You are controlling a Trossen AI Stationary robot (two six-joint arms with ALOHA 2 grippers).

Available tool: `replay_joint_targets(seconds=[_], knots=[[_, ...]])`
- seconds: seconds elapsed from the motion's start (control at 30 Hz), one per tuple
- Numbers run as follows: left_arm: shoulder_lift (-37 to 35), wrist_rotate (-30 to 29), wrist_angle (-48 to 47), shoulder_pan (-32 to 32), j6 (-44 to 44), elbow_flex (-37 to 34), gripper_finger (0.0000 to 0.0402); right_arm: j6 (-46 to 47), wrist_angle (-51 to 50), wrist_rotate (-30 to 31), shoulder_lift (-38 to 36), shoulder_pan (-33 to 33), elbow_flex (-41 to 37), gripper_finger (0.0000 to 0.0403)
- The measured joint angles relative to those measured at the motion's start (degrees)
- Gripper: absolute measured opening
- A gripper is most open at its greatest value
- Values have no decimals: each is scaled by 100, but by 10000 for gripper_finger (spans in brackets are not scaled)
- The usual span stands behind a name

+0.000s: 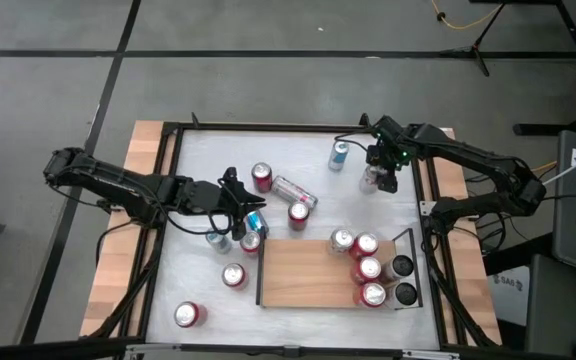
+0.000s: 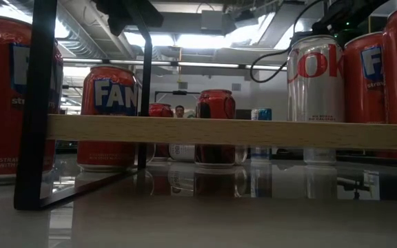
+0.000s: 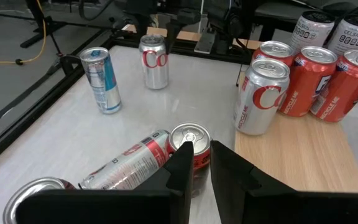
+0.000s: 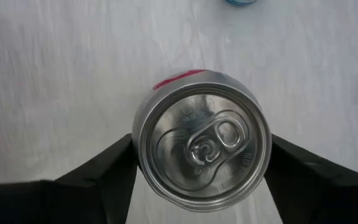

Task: Place canned beverage on shelf
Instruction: Put the right silver soda can on the shelf

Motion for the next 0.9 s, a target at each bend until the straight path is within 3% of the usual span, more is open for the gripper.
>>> replay_joint_targets(seconds=[0.07, 0.37, 0.9], knots=[[0, 0, 0, 0, 0, 0, 45, 0, 2, -13, -2, 0, 2, 271], [0, 0, 0, 0, 0, 0, 45, 335, -356, -39, 11, 4, 186, 280], [0, -1, 0, 0, 0, 0, 45, 823, -1575, -41, 6, 9, 2216, 274]])
